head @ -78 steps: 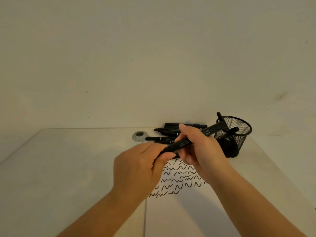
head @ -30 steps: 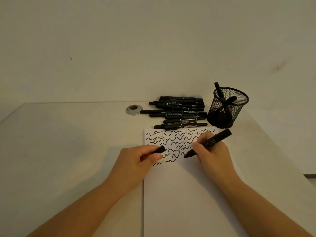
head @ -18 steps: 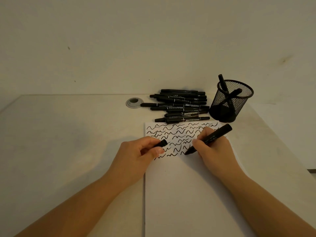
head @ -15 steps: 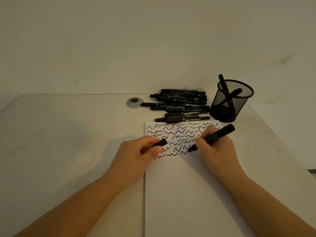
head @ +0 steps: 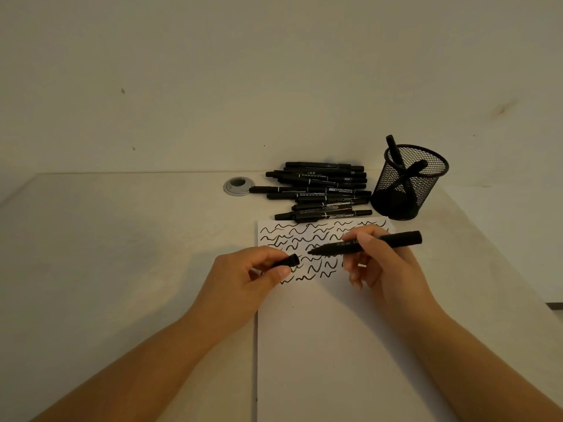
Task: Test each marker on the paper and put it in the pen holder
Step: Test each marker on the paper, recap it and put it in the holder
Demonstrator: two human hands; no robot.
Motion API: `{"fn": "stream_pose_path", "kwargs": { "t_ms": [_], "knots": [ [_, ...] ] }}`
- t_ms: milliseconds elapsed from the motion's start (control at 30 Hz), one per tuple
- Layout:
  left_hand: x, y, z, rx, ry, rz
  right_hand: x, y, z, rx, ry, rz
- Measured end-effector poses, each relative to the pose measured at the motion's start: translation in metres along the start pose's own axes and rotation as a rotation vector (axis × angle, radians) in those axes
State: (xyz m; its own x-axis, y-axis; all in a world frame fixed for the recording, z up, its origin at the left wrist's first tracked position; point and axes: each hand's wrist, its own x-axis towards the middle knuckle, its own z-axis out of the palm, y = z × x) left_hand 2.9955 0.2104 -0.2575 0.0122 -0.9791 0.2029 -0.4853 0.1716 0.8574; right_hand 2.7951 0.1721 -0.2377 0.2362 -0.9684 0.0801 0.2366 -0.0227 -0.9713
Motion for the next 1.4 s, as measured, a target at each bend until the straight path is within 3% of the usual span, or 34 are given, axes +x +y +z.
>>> {"fn": "stream_pose_path", "kwargs": {
  "t_ms": [433,767,1133,1400],
  "knots": [
    [-0.003,0.009,0.002,0.153,0.007,0.197,-0.007,0.001,0.008,-0.147,-0.139,-0.019],
    [-0.012,0.026,-0.001,0.424,0.099,0.382,-0.010,0.005,0.011,-0.041,-0.169,-0.035],
    [-0.015,0.024,-0.001,0.081,-0.088,0.207,-0.017,-0.001,0.015,-0.135,-0.215,-0.104],
    [-0.013,0.022,0.001,0.124,-0.037,0.199,-0.011,-0.003,0.016,-0.232,-0.118,-0.071]
  ]
}}
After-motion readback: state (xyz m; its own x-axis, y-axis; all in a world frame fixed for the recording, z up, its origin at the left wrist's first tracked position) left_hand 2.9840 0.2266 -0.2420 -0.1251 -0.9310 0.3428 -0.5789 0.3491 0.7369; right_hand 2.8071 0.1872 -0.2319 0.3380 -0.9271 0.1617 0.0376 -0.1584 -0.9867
